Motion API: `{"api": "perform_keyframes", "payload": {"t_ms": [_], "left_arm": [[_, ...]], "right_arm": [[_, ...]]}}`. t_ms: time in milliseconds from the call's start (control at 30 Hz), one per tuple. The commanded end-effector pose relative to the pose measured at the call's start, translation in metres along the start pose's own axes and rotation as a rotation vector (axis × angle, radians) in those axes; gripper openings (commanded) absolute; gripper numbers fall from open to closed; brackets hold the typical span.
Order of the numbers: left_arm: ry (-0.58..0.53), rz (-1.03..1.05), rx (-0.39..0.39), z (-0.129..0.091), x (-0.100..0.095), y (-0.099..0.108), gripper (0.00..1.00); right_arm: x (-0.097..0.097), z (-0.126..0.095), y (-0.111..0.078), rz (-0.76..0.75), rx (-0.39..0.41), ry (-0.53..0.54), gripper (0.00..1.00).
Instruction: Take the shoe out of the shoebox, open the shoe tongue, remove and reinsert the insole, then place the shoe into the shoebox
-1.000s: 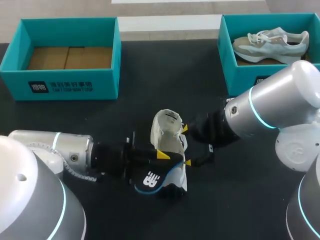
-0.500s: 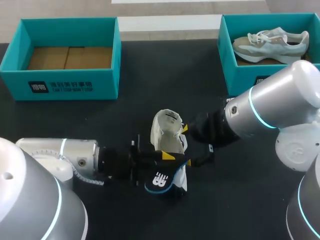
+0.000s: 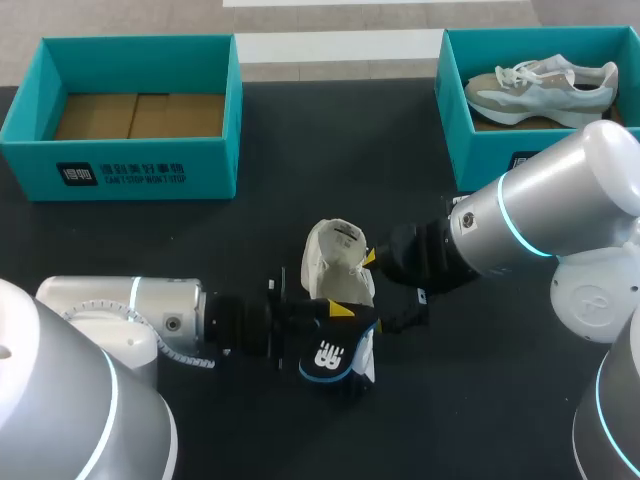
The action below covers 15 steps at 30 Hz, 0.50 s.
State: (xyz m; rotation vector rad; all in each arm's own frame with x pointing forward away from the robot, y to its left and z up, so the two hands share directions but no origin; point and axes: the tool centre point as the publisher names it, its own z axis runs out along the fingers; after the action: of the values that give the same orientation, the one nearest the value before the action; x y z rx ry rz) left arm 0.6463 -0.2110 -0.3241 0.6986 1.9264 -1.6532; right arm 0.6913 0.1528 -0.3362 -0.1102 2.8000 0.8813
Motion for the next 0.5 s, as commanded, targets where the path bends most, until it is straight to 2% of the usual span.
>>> {"api": "perform_keyframes", "payload": {"t_ms": [33, 300, 500], "left_arm": [[0.002, -0.006, -0.017, 0.000, 0.002, 0.002, 0.00], [0.006, -0.017, -0.053, -0.005, 0.008, 0.015, 0.00], [0.008, -0.016, -0.073, -0.001, 0.004, 0.032, 0.00]], "right_arm": [[0.002, 0.001, 0.000, 0.001, 0.001, -0.004, 1.00], [0.002, 0.001, 0.000, 0.001, 0.001, -0.004, 1.00], [0.002, 0.001, 0.000, 0.001, 0.001, -0.004, 1.00]]}}
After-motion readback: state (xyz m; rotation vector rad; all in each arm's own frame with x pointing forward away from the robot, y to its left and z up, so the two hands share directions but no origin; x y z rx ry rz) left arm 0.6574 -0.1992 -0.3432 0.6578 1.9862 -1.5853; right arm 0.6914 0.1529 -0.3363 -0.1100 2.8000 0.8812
